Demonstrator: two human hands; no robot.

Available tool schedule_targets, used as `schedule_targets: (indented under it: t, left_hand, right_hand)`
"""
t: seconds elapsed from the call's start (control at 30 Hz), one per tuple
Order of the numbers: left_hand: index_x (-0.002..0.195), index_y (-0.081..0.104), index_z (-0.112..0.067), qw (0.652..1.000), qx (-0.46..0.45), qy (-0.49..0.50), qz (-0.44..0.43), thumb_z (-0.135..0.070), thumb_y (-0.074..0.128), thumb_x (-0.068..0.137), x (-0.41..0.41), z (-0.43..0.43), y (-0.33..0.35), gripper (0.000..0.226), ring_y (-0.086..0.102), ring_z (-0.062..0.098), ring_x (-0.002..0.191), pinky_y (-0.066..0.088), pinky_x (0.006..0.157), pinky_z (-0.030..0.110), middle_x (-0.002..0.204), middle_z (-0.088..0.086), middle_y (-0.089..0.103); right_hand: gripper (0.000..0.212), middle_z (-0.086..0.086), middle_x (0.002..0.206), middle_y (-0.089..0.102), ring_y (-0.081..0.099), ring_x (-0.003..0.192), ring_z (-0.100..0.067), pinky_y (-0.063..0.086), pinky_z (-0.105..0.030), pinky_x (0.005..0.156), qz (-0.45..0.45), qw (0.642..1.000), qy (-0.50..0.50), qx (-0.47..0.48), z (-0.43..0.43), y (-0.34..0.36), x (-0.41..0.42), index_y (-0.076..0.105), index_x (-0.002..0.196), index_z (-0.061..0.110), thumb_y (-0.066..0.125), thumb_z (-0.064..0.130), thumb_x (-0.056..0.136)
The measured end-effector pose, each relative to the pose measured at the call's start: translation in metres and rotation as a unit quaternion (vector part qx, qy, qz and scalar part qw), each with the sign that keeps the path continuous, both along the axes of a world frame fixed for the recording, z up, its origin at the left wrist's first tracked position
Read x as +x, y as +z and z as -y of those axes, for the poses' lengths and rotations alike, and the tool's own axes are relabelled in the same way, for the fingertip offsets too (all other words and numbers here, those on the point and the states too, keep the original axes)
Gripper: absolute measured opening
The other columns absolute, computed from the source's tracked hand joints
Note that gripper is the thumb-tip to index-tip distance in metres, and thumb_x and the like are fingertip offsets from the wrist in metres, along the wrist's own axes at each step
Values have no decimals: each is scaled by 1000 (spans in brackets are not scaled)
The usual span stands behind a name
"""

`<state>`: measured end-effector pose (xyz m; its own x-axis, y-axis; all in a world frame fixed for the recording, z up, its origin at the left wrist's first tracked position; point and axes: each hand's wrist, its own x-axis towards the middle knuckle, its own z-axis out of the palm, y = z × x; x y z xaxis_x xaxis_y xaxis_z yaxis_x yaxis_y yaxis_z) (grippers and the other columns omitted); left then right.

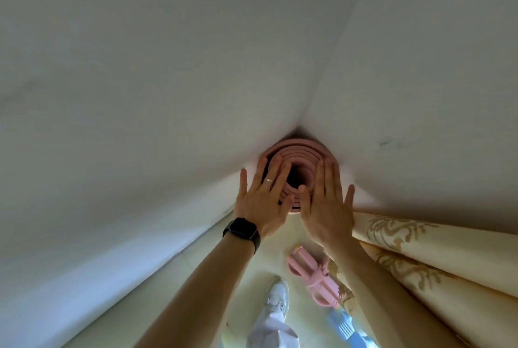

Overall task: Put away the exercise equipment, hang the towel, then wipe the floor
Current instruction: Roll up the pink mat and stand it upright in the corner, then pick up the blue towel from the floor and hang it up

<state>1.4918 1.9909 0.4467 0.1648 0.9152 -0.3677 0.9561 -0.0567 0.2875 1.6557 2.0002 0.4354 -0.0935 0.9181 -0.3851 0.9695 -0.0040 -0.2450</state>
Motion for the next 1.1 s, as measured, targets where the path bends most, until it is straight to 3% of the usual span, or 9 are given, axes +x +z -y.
schedule_targets:
  t: [0.13,0.23,0.3,0.4,0.6,0.73,0.87,1.0,1.1]
  left_hand:
    - [157,6,-27,997,-64,48,18,-30,42,100,0,-4,57,68,-2,25,153,3,123,53,167,0,6]
    - [158,10,-24,988,-135,80,-5,-28,40,101,-12,10,99,64,4,30,153,7,123,52,166,5,9]
    - [158,13,-24,980,-161,117,-9,-30,39,102,-23,29,130,62,6,34,152,9,122,53,166,5,9]
    - [156,18,-24,974,-164,156,4,-31,38,101,-36,65,176,59,9,31,151,11,122,52,165,5,15]
    - [155,23,-26,962,-79,257,36,-35,39,101,-81,173,258,57,10,23,152,9,123,47,163,2,22]
    - [155,24,-28,935,1,354,7,-38,38,102,-122,281,305,56,9,21,152,10,123,47,163,1,22]
    - [156,21,-30,883,42,466,-36,-41,36,103,-159,418,342,56,7,20,153,8,124,47,164,-1,19]
    - [155,22,-33,811,72,575,-75,-45,36,102,-165,583,368,56,3,19,153,7,123,46,164,-3,21]
    - [155,24,-34,762,79,633,-113,-48,35,101,-137,680,378,57,8,21,153,13,122,48,163,-2,25]
  right_hand:
    - [65,0,167,-16,-12,154,-21,5,-56,122,5,997,33,-68,-6,39,0,-12,157,20,12,50,104]
    - [64,-3,168,6,5,154,-25,17,-56,121,1,996,62,-61,2,77,3,4,158,20,33,35,103]
    - [66,-2,167,11,8,154,-26,19,-56,120,9,994,90,-61,18,109,1,9,158,22,40,31,100]
    - [62,0,167,15,14,153,-25,25,-53,119,5,989,130,-64,49,158,-7,20,157,24,42,36,100]
    - [43,-2,151,47,31,145,-30,33,-46,116,-101,968,231,0,115,270,-56,55,138,21,49,36,98]
    - [41,10,154,43,18,151,-19,18,-40,122,-146,935,321,37,169,326,-108,53,140,36,43,46,101]
    - [39,15,155,40,8,152,-9,11,-30,123,-193,886,415,74,248,371,-167,54,138,41,44,48,101]
    - [35,20,150,44,10,151,-6,6,-20,117,-229,817,520,102,368,410,-218,57,134,44,47,48,100]
    - [34,17,149,47,13,152,-10,10,-28,121,-242,756,598,110,443,417,-225,59,133,41,49,45,100]
